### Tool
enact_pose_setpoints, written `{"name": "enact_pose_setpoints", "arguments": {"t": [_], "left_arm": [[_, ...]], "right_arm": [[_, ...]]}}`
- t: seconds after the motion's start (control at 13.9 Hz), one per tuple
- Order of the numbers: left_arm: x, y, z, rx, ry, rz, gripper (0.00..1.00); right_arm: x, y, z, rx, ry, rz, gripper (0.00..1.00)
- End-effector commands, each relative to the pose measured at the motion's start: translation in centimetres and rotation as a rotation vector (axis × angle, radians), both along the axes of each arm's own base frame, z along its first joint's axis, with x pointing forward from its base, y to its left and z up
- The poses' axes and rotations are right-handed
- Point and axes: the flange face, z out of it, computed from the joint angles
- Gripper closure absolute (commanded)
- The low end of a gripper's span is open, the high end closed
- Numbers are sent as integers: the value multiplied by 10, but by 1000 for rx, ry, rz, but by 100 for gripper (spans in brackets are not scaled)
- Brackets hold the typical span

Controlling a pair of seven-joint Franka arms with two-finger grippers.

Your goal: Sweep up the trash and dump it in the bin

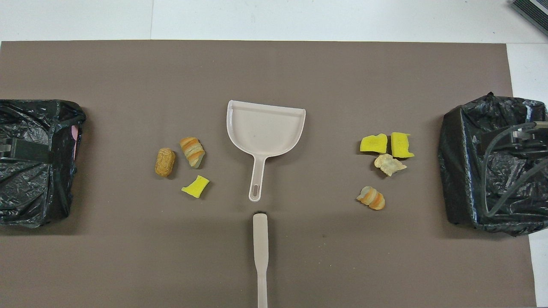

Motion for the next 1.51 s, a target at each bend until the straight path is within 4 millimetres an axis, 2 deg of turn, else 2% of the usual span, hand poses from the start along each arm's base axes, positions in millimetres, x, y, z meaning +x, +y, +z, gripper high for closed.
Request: {"name": "enact_pose_setpoints", "arguments": {"t": [0.0, 0.58, 1.01, 1.22, 1.44], "left_arm": [[-6, 0, -2, -15, -5, 15, 0], [-7, -1, -1, -13, -2, 11, 0], [-8, -11, -5, -15, 9, 129, 0], [-9, -21, -13, -13, 25, 130, 0], [-13, -43, -18, -9, 49, 142, 0]], "right_arm": [[-10, 0, -1, 18, 13, 7, 0], [-9, 0, -1, 18, 12, 9, 0], [-9, 0, -2, 16, 13, 9, 0], [-9, 0, -2, 16, 13, 9, 0], [-10, 0, -1, 16, 12, 10, 0]]}}
